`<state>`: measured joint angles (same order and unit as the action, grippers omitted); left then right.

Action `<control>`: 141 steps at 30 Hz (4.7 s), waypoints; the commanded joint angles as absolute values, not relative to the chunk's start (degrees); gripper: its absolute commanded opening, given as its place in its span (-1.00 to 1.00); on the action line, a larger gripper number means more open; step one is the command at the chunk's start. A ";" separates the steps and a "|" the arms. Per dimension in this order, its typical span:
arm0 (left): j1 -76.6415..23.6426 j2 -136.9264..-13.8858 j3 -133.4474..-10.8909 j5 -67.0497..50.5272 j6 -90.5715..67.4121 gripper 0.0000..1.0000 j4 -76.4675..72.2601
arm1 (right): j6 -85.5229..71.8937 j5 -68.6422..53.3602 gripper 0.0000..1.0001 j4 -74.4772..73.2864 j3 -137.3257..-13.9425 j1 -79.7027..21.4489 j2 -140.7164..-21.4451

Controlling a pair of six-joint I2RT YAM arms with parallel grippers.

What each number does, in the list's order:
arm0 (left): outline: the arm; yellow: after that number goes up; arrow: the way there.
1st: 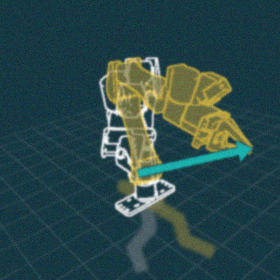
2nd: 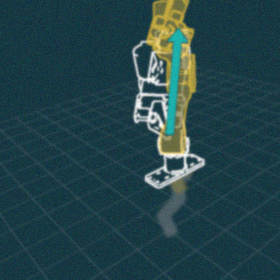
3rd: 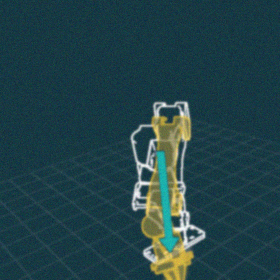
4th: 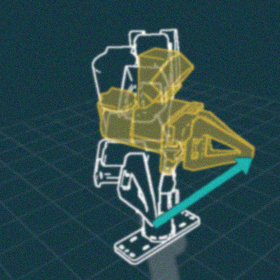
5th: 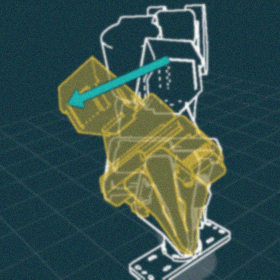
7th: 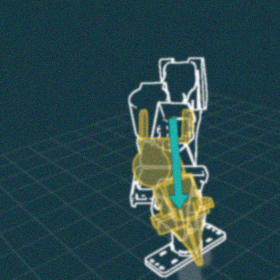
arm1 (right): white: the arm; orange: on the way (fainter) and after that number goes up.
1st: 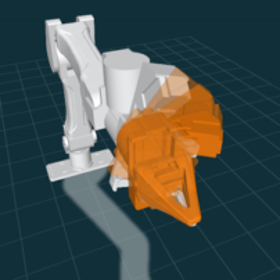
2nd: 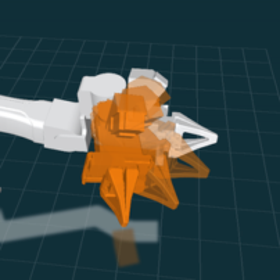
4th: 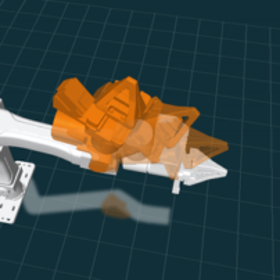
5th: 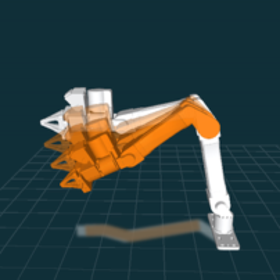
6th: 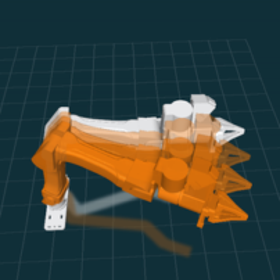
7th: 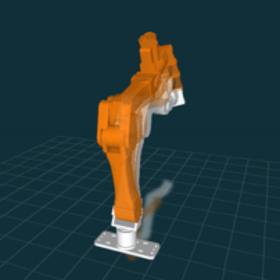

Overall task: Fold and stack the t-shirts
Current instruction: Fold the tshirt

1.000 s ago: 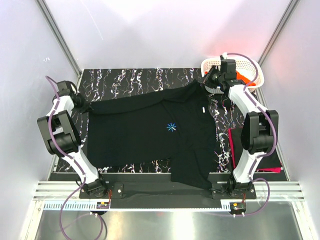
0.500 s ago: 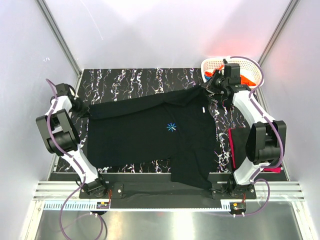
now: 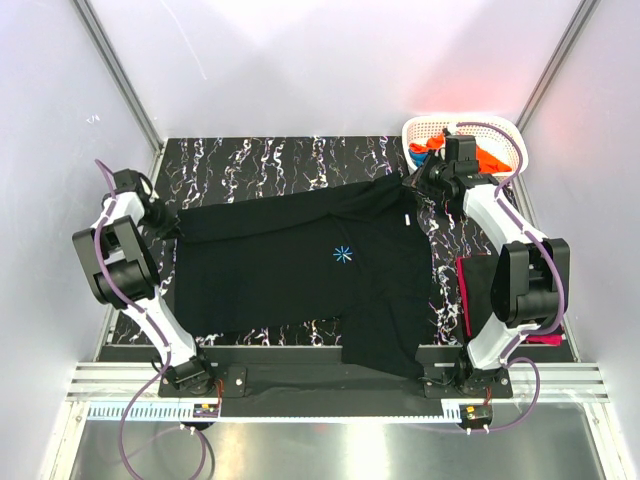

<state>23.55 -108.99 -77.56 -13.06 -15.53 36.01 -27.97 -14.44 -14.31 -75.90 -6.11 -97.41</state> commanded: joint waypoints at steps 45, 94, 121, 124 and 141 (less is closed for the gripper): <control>26.28 -92.38 -73.22 -9.20 -23.11 -0.29 33.23 | -21.71 -9.85 -0.38 -34.09 -70.32 -8.70 -97.30; 27.60 -132.89 -101.51 -18.89 -25.31 -0.55 38.76 | -18.72 5.26 -0.57 -43.67 -139.65 -15.29 -150.55; 5.05 -99.76 -76.39 -26.88 -27.34 -0.35 35.25 | -12.05 0.18 0.12 -52.32 -116.53 -23.02 -121.22; 0.28 -98.26 -72.25 -30.66 -25.58 -0.35 34.80 | -9.06 -2.20 0.20 -46.68 -104.99 -26.27 -114.45; -2.64 -93.34 -64.78 -31.82 -18.99 -0.39 36.03 | -18.63 2.00 0.01 -37.88 -87.53 -28.13 -111.61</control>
<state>-2.63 -95.81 -64.12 -30.24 -20.60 36.80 -15.77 -2.11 -41.76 -85.08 -27.77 -109.97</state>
